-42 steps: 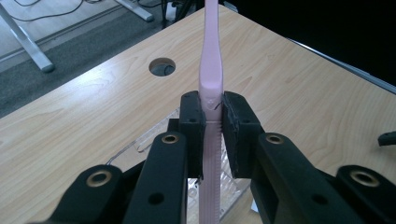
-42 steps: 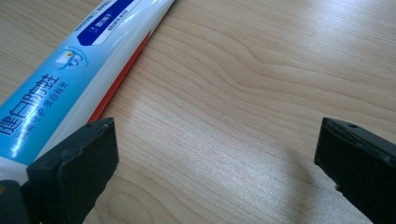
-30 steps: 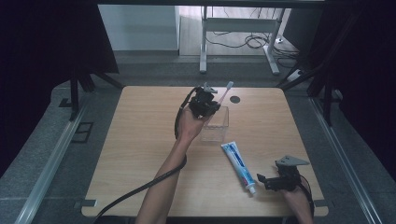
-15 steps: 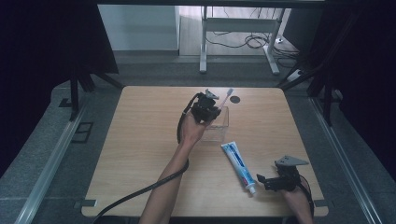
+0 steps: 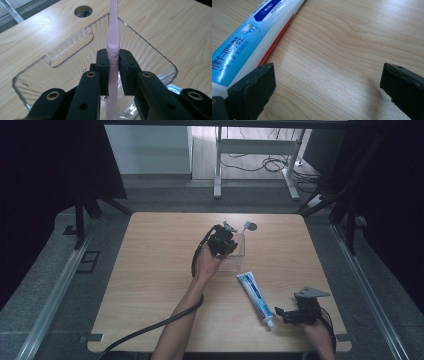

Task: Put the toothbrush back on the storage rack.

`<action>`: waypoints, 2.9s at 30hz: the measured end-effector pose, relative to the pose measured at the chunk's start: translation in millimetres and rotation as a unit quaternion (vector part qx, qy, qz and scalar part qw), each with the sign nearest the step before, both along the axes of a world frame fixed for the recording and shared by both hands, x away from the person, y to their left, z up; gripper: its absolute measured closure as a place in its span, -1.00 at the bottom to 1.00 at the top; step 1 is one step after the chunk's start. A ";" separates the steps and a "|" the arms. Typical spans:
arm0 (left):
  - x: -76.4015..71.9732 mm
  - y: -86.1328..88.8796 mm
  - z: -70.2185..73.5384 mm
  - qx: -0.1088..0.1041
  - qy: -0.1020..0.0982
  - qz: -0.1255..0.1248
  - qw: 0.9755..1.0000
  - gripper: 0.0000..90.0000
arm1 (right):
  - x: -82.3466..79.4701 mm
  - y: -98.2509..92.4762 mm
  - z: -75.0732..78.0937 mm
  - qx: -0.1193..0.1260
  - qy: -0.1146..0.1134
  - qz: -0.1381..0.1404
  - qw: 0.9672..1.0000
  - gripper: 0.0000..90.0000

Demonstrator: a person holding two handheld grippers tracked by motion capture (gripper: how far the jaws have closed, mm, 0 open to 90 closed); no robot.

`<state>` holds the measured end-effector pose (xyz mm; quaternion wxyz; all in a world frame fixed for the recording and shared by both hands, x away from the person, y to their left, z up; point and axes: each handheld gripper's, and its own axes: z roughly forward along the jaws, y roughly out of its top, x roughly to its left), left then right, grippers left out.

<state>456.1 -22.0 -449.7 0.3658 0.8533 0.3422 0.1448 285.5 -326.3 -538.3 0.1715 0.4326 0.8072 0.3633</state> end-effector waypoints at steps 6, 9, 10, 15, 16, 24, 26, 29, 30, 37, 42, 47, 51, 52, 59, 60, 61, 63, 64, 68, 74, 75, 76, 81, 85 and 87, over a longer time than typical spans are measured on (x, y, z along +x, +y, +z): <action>-1.7 -4.2 -3.6 0.012 0.007 -0.004 1.000 0.75 | 0.1 0.2 -0.2 -0.001 0.001 0.002 1.000 -0.99; -2.4 -5.3 -4.8 0.019 0.007 -0.007 1.000 0.75 | 0.2 0.2 -0.3 -0.002 0.001 0.002 1.000 -0.99; -3.0 -5.9 -4.8 0.020 0.008 -0.007 1.000 0.75 | 0.2 0.2 -0.3 -0.002 0.001 0.002 1.000 -0.99; -4.2 -9.5 -5.4 0.036 0.009 -0.011 0.999 0.75 | 0.3 0.5 -0.5 -0.002 0.002 0.002 1.000 -0.99; -4.2 -9.7 -5.2 0.041 0.009 -0.012 0.999 0.75 | 0.3 0.6 -0.6 -0.002 0.003 0.002 1.000 -0.99; -3.4 -12.8 -5.8 0.059 0.015 -0.016 0.998 0.74 | 0.5 0.9 -1.4 -0.003 0.005 0.003 1.000 -0.99; -3.5 -14.0 -6.0 0.067 0.014 -0.017 0.998 0.74 | 0.6 1.0 -1.5 -0.004 0.006 0.003 1.000 -0.99; -3.6 -14.2 -5.9 0.075 0.014 -0.021 0.997 0.73 | 0.6 1.1 -1.7 -0.004 0.006 0.003 1.000 -0.99; -3.6 -14.3 -6.0 0.075 0.014 -0.021 0.997 0.73 | 0.7 1.3 -1.8 -0.004 0.007 0.004 1.000 -0.99; -3.4 -12.8 -5.6 0.067 0.016 -0.018 0.997 0.62 | 0.8 1.3 -2.0 -0.004 0.009 0.004 1.000 -0.99; -3.3 -9.9 -2.8 0.051 0.016 -0.013 0.999 0.53 | 0.8 1.0 -1.7 -0.003 0.007 0.004 1.000 -0.99; -4.9 -7.5 1.5 0.038 0.015 -0.009 0.999 0.42 | 0.6 1.1 -1.4 -0.002 0.006 0.004 1.000 -0.99; -7.0 -5.2 5.2 0.028 0.013 -0.009 0.999 0.32 | 0.4 1.0 -0.9 -0.001 0.003 0.004 1.000 -0.99; -7.5 -4.5 6.2 0.027 0.013 -0.009 1.000 0.25 | 0.4 0.8 -0.8 -0.002 0.002 0.004 1.000 -0.99; -11.2 3.7 17.5 0.000 0.012 -0.015 1.000 0.03 | 0.2 1.1 -0.8 -0.002 0.003 0.004 1.000 -0.99; -12.0 4.9 19.0 0.000 0.012 -0.016 1.000 -0.01 | 0.3 1.1 -0.9 -0.002 0.004 0.004 1.000 -0.99; -12.7 6.1 20.2 -0.003 0.012 -0.017 1.000 -0.09 | 0.3 1.1 -0.8 -0.003 0.004 0.004 1.000 -0.99; -14.2 8.4 22.5 -0.009 0.015 -0.022 1.000 -0.13 | 0.3 1.2 -0.8 -0.003 0.003 0.004 1.000 -0.99; -15.2 9.3 23.4 -0.008 0.013 -0.021 1.000 -0.17 | 0.3 1.2 -0.8 -0.003 0.003 0.004 1.000 -0.99; -18.6 12.6 25.9 -0.009 0.016 -0.023 1.000 -0.36 | 0.2 1.4 -0.8 -0.004 0.004 0.004 1.000 -0.99; -25.1 20.1 27.2 -0.012 0.017 -0.022 1.000 -0.58 | 0.0 1.4 -0.7 -0.004 0.002 0.002 1.000 -0.99; -26.1 21.8 27.2 -0.012 0.018 -0.025 0.999 -0.60 | 0.0 1.4 -0.6 -0.004 0.002 0.002 1.000 -0.99; -27.5 23.1 27.1 -0.013 0.019 -0.023 0.999 -0.63 | -0.1 1.4 -0.5 -0.004 0.002 0.002 1.000 -0.99; -34.4 30.1 27.0 -0.014 0.018 -0.030 0.999 -0.69 | -0.2 1.6 -0.6 -0.005 0.002 0.003 1.000 -0.99; -39.9 35.8 27.4 -0.015 0.016 -0.033 0.999 -0.70 | -0.4 1.8 -0.6 -0.005 0.002 0.002 1.000 -0.99; -42.3 38.8 27.5 -0.017 0.015 -0.035 0.999 -0.70 | -0.4 1.9 -0.7 -0.005 0.003 0.002 1.000 -0.99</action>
